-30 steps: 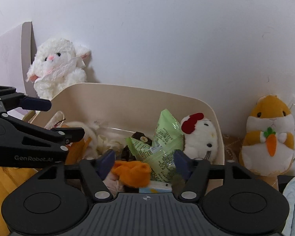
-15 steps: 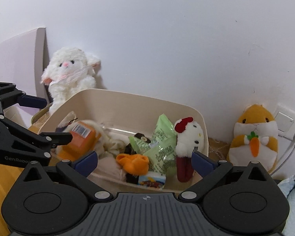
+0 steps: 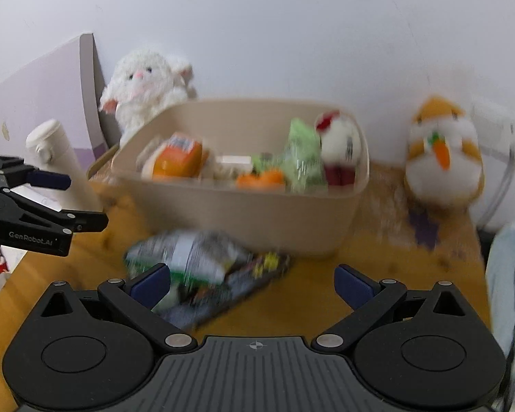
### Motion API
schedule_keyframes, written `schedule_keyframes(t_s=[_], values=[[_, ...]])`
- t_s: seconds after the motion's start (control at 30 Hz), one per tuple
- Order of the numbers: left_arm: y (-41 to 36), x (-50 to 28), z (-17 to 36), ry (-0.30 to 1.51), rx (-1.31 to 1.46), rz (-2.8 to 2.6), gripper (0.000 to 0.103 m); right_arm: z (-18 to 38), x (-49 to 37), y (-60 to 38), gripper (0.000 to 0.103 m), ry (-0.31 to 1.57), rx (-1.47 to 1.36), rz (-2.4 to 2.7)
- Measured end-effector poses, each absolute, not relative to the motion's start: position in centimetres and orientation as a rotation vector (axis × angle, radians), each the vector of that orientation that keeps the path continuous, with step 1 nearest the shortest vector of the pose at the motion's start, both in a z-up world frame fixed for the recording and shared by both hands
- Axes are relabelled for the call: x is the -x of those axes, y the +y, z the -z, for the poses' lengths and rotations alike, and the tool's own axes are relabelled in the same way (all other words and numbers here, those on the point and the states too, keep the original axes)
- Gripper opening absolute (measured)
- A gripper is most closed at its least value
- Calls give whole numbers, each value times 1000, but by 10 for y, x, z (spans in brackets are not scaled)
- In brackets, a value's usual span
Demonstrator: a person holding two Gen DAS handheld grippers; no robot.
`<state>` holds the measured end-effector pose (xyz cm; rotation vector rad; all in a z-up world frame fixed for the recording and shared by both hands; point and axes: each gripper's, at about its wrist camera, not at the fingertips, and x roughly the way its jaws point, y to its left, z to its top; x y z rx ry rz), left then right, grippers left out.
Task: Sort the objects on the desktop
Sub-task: 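Move both tools back from the basket to the remaining table items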
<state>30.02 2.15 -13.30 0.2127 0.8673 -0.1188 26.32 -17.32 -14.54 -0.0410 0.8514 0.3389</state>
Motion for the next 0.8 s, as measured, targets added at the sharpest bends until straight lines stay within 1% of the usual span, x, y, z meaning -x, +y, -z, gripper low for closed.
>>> schedule_keyframes(t_s=[0.2, 0.5, 0.67, 0.8], values=[[24, -271, 159, 943, -165, 117, 84, 175, -237, -178, 103, 968, 4, -328], [18, -256, 175, 1006, -116, 100, 84, 200, -220, -168, 103, 1045, -37, -292], [23, -252, 184, 1057, -16, 52, 84, 219, -204, -166, 103, 1081, -120, -212], [20, -247, 191, 1048, -73, 46, 84, 230, -196, -161, 103, 1114, -108, -211]])
